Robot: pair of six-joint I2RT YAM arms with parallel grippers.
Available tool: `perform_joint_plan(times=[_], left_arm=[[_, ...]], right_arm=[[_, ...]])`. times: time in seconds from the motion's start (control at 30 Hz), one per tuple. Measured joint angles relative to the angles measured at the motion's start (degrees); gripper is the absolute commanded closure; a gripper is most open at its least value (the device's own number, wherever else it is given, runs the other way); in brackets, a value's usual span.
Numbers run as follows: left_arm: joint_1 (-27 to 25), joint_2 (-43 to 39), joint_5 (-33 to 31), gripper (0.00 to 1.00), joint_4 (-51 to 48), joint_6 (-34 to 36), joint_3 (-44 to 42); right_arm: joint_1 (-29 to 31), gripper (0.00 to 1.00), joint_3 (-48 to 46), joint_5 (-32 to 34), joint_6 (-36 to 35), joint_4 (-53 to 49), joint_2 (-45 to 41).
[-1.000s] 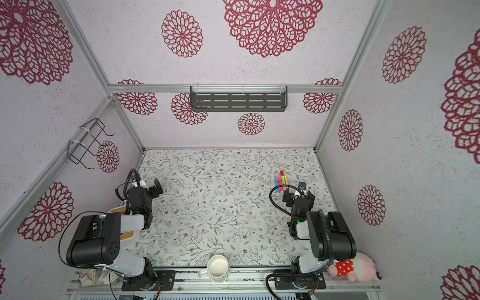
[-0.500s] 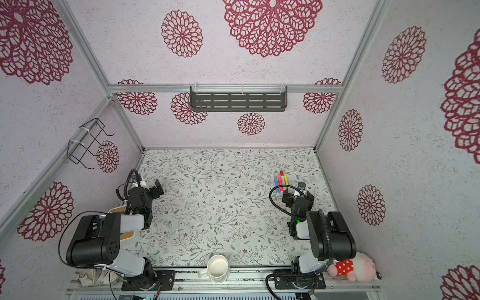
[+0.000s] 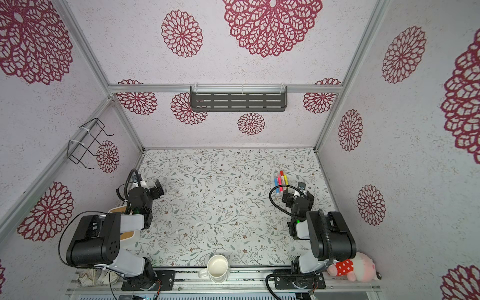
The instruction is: Insert the pens into the pen caps
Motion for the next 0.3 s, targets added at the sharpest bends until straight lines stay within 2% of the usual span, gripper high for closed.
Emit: perform_joint_plan(times=[0.3], left_arm=[[0.11,0.0,1.97,0.01,-0.35,0.02,0.0]], right_arm=[[0.17,0.01,0.0,-0.07,0.0,-0.44,0.0]])
